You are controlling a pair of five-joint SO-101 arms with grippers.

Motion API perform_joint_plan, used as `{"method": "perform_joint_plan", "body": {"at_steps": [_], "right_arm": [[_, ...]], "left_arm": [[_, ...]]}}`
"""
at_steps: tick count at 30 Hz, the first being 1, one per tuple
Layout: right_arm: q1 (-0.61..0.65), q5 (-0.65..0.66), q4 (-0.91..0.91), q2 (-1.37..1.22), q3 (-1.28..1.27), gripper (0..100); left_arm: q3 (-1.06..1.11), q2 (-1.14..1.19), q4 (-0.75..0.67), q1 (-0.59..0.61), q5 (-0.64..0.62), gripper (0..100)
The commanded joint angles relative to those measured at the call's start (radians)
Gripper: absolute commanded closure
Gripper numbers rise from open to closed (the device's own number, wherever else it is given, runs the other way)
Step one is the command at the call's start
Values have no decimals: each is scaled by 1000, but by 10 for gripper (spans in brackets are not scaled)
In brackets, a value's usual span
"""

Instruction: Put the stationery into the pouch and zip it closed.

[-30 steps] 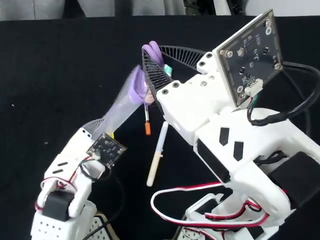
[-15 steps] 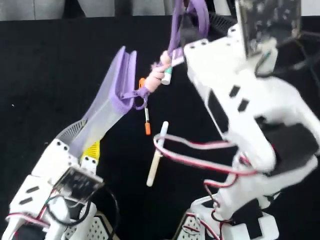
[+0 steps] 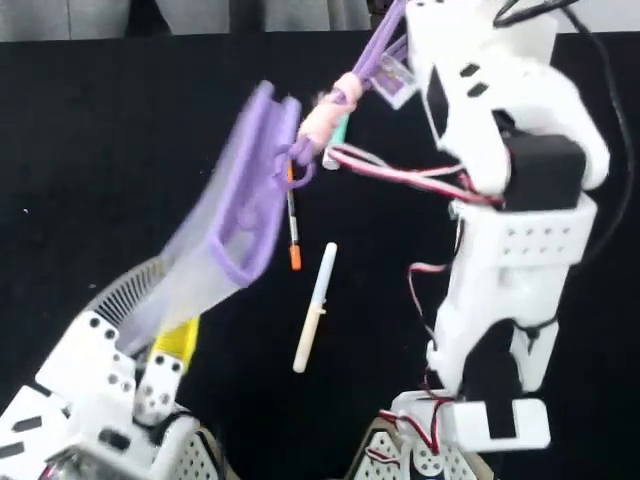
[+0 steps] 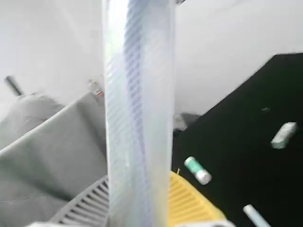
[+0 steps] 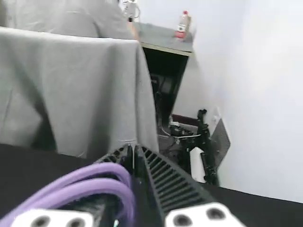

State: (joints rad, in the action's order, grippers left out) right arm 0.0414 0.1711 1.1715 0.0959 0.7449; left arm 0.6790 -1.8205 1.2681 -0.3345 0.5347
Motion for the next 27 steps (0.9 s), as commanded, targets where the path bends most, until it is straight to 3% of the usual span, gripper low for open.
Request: {"method": "perform_joint_plan", "body": {"at_steps": [1, 10, 17, 27], "right_arm": [[-81, 12, -101, -59, -15, 988], [-186, 9, -196, -156, -8, 988], [-195, 17, -245, -237, -8, 988], [-328, 12, -382, -346, -7, 988]], "left_arm": [[-110, -9, 41, -110, -20, 973], [-111, -9, 41, -110, -20, 973], [-113, -9, 15, -119, -20, 973], [-102, -9, 14, -119, -20, 973]]}}
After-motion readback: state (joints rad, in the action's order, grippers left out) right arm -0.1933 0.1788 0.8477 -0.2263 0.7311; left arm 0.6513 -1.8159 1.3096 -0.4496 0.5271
